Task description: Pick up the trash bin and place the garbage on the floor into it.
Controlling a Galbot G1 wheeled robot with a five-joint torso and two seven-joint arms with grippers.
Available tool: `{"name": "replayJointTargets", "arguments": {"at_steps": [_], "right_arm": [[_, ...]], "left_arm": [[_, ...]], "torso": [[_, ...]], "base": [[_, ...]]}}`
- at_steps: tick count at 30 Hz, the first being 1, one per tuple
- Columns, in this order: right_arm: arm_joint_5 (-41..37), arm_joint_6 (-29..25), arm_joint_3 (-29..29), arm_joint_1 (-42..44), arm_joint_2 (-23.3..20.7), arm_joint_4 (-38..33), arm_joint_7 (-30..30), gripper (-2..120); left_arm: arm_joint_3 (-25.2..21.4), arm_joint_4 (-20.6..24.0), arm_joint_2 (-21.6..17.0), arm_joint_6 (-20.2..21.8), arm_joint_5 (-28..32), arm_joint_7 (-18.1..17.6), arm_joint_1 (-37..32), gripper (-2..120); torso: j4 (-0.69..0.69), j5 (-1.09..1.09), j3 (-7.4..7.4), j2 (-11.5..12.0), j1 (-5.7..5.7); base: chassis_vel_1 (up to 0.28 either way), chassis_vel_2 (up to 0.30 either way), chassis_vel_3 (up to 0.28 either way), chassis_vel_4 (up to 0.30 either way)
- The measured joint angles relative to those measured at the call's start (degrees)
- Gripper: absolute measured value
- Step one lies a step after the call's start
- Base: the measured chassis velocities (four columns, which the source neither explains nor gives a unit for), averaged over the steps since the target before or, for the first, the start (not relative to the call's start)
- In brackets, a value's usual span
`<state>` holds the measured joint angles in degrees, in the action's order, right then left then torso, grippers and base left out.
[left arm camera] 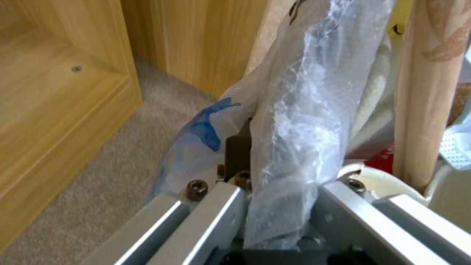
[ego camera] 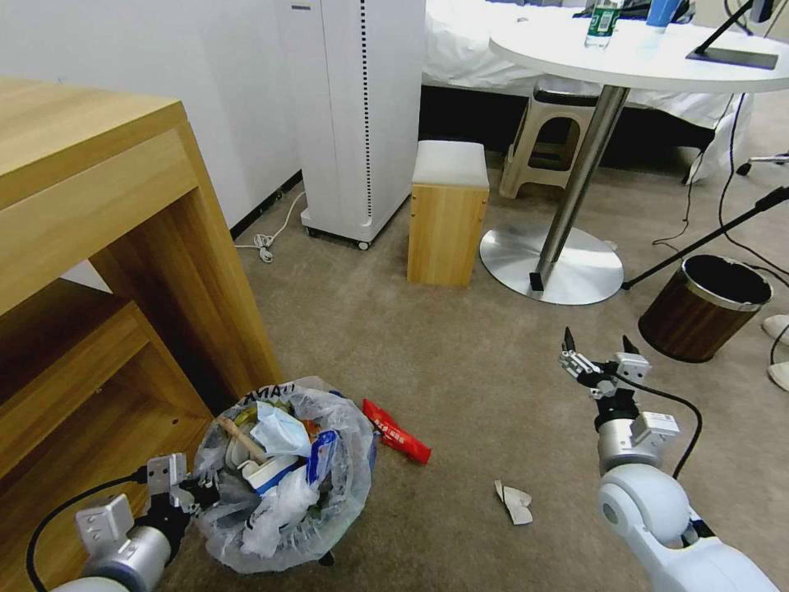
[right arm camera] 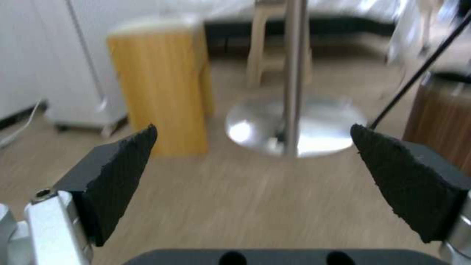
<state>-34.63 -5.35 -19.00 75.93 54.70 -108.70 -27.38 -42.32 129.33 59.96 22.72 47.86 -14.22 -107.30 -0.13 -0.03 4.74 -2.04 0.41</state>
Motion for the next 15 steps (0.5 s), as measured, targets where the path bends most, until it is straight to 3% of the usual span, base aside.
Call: {"name": "replayJointTargets", "arguments": {"at_steps": [8,15], "right_arm": [[-17.4,13.32,10.02,-1.98,-4.47,-1.54,-6.87,100],[-24.46,23.16,16.52,-4.06,-11.0,-3.5,-8.53,100]], "left_arm": [[0.31,-1.84,-0.08,-0.15,0.03,0.43,0.98,0],[0.47,-2.62,0.46,-0.36,-0.3,0.65,1.47,0]], "torso": [[-0.02,-0.01,0.0,0.0,-0.01],[-0.01,0.0,0.0,0.0,0.0]], "base": [[0.0,0.0,0.0,0.0],[0.0,0.0,0.0,0.0]]}}
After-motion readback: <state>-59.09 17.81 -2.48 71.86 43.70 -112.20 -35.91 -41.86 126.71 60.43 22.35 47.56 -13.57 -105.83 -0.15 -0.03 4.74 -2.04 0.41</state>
